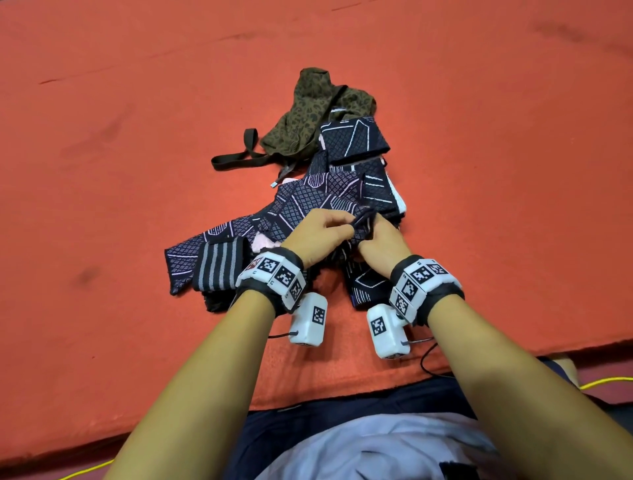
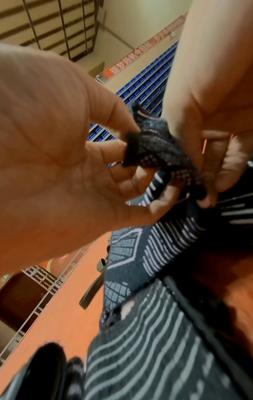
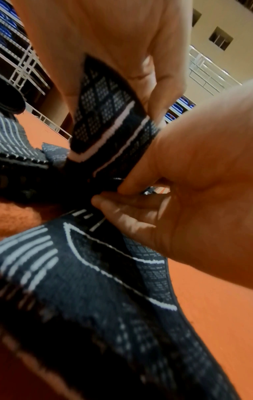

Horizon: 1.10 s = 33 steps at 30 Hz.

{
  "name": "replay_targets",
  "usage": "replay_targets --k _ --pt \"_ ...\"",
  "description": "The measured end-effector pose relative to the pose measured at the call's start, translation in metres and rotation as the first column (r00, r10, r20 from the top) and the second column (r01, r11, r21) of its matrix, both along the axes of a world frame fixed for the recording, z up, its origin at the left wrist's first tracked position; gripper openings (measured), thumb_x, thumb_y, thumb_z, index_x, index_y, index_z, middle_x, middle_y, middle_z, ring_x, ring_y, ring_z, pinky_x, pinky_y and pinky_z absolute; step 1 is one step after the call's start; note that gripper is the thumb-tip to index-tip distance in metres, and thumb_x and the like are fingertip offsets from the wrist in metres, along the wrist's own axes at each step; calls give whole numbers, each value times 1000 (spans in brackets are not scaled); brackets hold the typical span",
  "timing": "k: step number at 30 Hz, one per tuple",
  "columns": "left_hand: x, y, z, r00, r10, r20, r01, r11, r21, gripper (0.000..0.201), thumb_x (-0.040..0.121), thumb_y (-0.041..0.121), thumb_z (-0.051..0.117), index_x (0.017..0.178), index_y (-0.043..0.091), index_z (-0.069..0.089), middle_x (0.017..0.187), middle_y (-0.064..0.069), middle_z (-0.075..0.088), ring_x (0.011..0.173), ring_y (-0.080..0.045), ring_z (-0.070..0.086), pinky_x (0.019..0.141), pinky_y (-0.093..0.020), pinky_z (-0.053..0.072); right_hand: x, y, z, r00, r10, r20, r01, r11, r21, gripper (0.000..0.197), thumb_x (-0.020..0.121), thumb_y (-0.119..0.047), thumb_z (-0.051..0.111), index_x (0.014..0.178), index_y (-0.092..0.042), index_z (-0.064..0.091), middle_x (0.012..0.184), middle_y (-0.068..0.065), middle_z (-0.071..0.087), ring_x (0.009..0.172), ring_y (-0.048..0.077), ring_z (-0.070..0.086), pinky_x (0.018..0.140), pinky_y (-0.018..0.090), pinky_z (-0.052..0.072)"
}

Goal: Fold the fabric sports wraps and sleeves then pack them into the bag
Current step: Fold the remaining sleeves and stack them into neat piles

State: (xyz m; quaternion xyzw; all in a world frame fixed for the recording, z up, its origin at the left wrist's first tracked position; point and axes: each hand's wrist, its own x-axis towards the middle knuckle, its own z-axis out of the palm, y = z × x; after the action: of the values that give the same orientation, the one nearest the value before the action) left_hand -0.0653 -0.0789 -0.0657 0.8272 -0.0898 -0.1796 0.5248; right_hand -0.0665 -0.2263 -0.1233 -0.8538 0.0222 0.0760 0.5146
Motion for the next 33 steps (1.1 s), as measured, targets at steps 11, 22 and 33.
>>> replay_targets --k 11,22,33 --pt "6 23 -35 974 217 67 -224 965 133 18 91 14 56 74 19 58 69 3 57 63 -14 52 70 -29 43 -9 -7 -9 999 26 -22 -22 988 153 8 86 -27 68 89 -28 61 84 0 72 77 23 73 78 46 60" --pt "19 42 -41 937 333 102 -347 922 173 20 97 14 50 81 25 53 84 -1 62 75 -18 57 77 -36 49 -10 5 3 990 130 -53 -116 970 214 42 82 -1 62 112 -29 58 106 14 70 80 24 66 88 52 56" --pt "20 50 -50 928 349 131 -369 907 201 16 99 16 49 87 25 52 81 8 59 69 -10 53 65 -26 42 -8 9 -1 997 13 -72 5 968 252 23 69 -45 76 73 -29 59 93 15 74 93 35 71 90 55 55"
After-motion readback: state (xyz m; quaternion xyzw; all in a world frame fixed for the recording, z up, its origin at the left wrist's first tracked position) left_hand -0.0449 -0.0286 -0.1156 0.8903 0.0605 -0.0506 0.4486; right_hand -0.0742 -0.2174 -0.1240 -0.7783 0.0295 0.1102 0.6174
